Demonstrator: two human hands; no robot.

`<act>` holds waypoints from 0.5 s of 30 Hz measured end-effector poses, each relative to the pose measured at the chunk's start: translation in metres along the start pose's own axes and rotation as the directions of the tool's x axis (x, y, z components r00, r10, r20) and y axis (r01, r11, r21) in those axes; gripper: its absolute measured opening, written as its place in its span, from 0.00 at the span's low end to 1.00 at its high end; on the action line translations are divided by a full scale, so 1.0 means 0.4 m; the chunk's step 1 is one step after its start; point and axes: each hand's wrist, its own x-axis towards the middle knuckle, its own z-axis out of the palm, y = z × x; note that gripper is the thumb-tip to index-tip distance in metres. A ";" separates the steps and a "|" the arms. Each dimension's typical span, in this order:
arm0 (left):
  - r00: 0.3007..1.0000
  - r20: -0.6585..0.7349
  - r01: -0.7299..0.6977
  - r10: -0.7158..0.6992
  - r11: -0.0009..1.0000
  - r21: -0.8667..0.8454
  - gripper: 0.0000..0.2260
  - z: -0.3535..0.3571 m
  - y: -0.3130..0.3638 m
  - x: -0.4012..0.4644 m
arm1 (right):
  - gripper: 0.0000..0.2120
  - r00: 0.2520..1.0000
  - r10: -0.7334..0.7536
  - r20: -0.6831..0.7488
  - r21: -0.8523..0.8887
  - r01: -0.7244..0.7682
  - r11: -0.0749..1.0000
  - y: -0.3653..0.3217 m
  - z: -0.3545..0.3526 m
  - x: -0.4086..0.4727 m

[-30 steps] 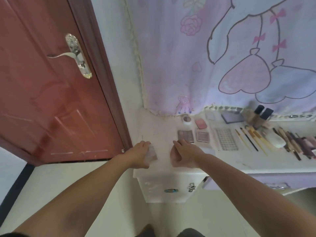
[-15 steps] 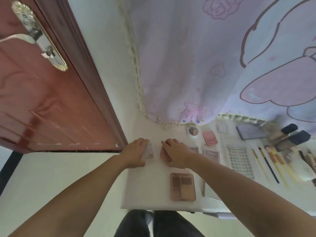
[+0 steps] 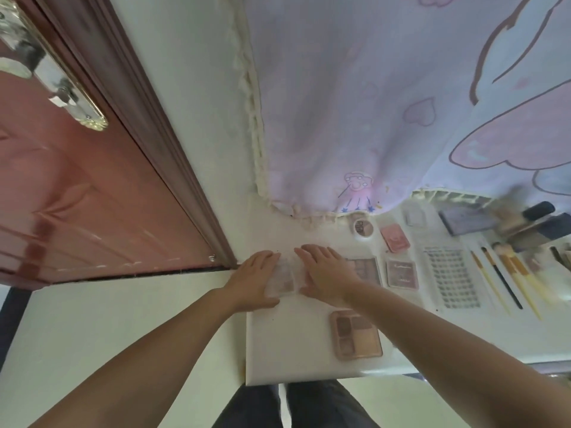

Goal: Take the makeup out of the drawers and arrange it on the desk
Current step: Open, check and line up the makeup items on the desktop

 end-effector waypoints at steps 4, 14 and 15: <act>0.983 -0.109 0.118 -0.146 0.966 -0.231 0.35 0.019 -0.024 -0.038 | 0.29 0.993 -0.118 -0.002 -0.049 0.118 0.992 -0.091 -0.001 0.042; 0.931 -0.070 0.227 -0.359 0.716 -0.660 0.16 0.023 -0.021 -0.079 | 0.26 0.997 -0.067 0.044 -0.076 0.071 0.995 -0.145 0.017 0.060; 0.937 -0.043 0.210 -0.347 0.658 -0.723 0.13 0.009 -0.012 -0.083 | 0.26 0.998 -0.048 0.047 -0.048 0.050 0.998 -0.148 0.006 0.059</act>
